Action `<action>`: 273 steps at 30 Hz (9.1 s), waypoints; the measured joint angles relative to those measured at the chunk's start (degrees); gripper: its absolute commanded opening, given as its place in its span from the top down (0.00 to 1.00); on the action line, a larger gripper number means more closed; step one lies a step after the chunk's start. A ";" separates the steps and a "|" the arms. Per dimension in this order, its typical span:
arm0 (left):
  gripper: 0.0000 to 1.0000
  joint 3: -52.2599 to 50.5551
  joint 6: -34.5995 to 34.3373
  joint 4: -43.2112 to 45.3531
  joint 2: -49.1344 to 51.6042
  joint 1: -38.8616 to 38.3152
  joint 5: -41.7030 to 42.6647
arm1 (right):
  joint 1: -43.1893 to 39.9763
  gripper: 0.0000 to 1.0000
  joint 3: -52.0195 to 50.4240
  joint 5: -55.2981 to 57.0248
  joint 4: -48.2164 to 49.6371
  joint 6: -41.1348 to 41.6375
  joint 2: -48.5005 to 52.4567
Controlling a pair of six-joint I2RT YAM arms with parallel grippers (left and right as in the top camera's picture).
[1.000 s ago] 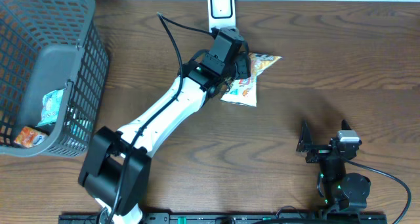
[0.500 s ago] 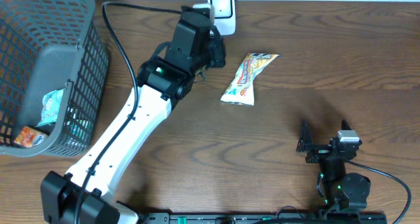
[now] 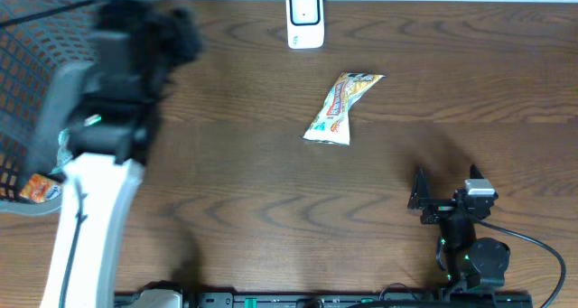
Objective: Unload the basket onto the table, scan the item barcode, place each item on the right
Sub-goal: 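Lift the snack bag out and place it on the table near the scanner, then reach the left gripper into the basket and grasp the green wipes pack, then carry the wipes pack out and set it beside the snack bag, then reach the left gripper into the basket and grasp the orange box, then place the orange box on the table left of the wipes pack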
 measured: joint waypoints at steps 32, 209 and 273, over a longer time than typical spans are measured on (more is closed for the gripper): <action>0.02 0.48 -27.12 -28.48 25.79 37.59 3.41 | 0.00 0.01 0.00 0.02 0.00 0.00 0.00; 0.26 -5.57 3.10 -19.17 33.90 38.97 -19.78 | 0.00 0.01 0.00 0.02 0.00 0.00 0.00; 0.93 -4.44 5.01 1.95 5.01 -12.24 10.19 | 0.00 0.01 0.00 0.04 0.00 0.00 0.00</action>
